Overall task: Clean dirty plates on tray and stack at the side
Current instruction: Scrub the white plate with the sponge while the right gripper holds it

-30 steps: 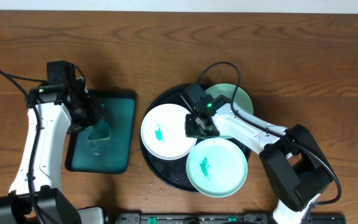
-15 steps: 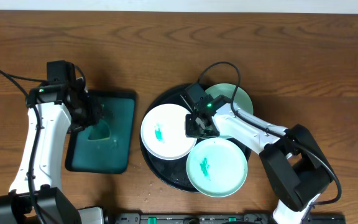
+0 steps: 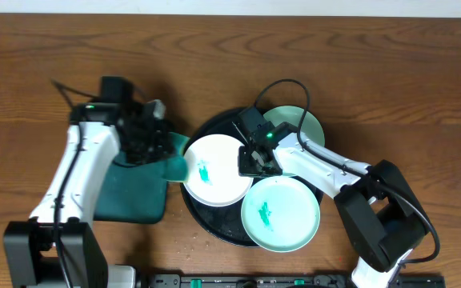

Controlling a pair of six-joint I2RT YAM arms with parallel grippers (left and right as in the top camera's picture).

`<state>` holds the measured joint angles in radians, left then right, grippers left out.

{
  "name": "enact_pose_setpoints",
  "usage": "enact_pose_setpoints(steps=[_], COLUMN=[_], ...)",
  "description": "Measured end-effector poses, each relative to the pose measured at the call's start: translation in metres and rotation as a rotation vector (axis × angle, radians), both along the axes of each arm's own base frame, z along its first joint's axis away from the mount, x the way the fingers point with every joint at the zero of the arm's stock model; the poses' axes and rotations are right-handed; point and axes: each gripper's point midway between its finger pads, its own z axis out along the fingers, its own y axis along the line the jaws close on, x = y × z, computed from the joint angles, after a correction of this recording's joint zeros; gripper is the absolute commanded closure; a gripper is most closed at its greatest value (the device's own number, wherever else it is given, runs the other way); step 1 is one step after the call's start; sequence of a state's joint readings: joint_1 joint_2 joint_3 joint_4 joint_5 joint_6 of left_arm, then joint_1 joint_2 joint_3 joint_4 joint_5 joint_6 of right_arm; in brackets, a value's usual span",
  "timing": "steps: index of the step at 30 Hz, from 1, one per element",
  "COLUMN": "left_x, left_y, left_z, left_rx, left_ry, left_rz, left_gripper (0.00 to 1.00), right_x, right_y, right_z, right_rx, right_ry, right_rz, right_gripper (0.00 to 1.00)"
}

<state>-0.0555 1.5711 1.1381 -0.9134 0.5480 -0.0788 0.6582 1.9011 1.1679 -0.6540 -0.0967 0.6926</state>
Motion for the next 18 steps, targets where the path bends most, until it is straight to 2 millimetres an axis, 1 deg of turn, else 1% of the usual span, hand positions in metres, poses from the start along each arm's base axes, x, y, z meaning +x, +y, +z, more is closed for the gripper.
enact_pose_setpoints(steps=[3,6,8,10,13,15,16,18], left_x=[0.0,0.001,0.002,0.001,0.003,0.008,0.011,0.013], left_y=[-0.026,-0.044,-0.051,-0.054,-0.052,-0.048,-0.044,-0.04], left_z=[0.001,-0.003,-0.01,-0.02,-0.041,-0.058,-0.07,-0.079], left_rx=[-0.023,-0.035,-0.035,-0.023,0.01,0.041,0.075,0.102], left_ry=[-0.029,-0.034,-0.019,0.011,0.063,0.084,0.1,0.114], left_rz=[-0.069,-0.106,-0.116,-0.113,-0.094,-0.078,-0.063,-0.046], left_gripper=[0.93,0.93,0.93,0.93,0.93,0.93,0.93,0.93], right_x=[-0.001,-0.001,-0.002,-0.002,-0.003,-0.002,-0.003,-0.002], right_y=[-0.001,-0.002,-0.003,-0.005,-0.006,-0.006,-0.006,-0.006], right_z=[0.0,0.0,0.0,0.001,0.001,0.001,0.001,0.001], right_rx=[-0.005,-0.009,-0.015,-0.023,-0.031,-0.031,-0.031,-0.031], right_ry=[0.005,0.008,0.014,0.017,0.019,0.019,0.019,0.018], right_rz=[-0.016,-0.03,-0.038,-0.053,-0.067,-0.07,-0.07,-0.07], right_gripper=[0.99,0.99,0.99,0.99,0.99,0.99,0.99,0.99])
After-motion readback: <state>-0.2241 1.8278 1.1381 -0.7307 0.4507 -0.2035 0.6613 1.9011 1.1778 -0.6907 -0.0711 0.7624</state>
